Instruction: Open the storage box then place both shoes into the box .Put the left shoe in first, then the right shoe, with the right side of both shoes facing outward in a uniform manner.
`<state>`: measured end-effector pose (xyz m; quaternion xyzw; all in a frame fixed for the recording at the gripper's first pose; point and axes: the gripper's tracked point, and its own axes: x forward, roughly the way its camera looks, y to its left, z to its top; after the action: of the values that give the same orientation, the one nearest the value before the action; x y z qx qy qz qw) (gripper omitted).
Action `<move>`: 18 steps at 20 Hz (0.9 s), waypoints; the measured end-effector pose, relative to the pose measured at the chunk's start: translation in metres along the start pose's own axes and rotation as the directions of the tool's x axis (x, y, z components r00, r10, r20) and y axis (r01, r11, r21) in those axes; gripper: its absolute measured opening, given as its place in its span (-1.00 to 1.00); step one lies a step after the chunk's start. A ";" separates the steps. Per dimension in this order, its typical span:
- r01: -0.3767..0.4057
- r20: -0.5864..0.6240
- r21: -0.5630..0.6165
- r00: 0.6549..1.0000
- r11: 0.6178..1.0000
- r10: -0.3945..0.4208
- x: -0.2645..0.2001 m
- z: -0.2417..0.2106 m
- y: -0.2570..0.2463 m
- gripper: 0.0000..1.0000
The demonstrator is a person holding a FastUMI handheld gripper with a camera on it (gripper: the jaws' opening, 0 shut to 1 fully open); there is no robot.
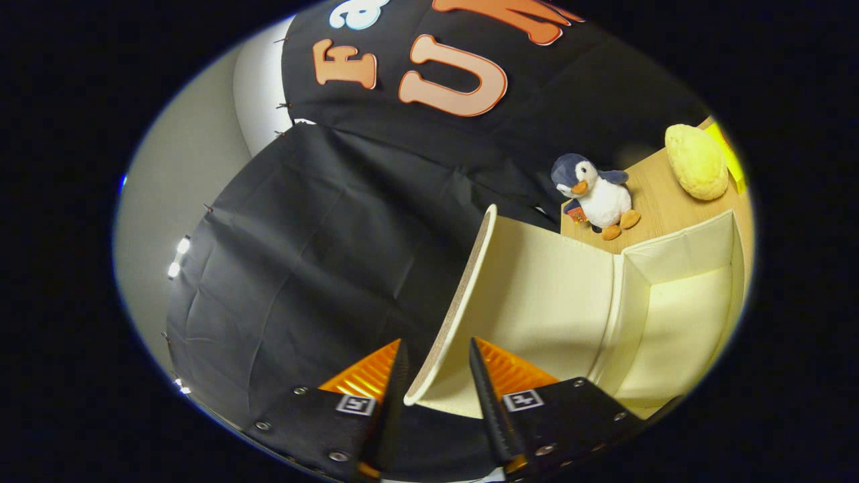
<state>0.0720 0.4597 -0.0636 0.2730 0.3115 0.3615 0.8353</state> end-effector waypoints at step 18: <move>0.459 0.184 -0.051 0.877 0.887 -0.443 -0.189 0.022 -0.172 0.96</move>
<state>0.0598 0.2066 -0.1055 0.1832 0.2782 0.1468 0.9314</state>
